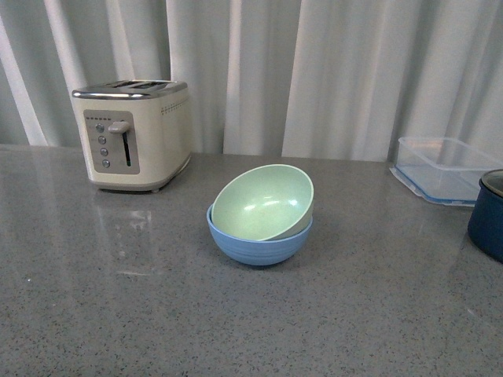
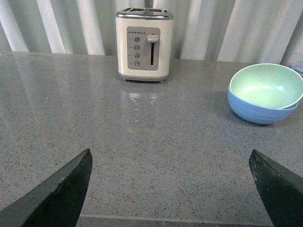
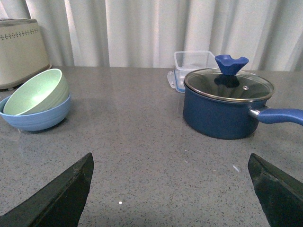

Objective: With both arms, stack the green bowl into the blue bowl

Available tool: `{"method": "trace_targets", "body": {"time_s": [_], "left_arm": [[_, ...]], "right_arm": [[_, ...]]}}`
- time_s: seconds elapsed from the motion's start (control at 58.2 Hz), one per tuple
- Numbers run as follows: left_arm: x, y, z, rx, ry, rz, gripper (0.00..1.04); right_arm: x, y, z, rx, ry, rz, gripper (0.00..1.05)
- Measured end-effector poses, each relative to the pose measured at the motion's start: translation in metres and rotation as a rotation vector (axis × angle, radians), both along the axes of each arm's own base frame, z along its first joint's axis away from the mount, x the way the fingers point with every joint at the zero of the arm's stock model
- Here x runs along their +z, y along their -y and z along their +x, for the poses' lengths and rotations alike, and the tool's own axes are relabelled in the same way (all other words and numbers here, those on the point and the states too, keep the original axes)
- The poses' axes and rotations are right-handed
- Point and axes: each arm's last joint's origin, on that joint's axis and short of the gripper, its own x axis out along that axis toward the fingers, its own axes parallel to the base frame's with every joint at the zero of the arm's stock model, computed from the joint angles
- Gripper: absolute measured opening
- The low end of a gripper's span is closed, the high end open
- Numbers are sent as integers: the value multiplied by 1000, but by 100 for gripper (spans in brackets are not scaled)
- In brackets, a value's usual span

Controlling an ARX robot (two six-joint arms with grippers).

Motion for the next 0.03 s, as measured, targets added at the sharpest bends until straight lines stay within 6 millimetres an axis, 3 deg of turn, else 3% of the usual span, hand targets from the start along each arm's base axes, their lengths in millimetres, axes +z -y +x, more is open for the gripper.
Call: {"method": "trace_targets", "body": {"time_s": [0.034], "left_arm": [[0, 0, 0, 0, 0, 0, 98]], "right_arm": [[0, 0, 0, 0, 0, 0, 95]]}}
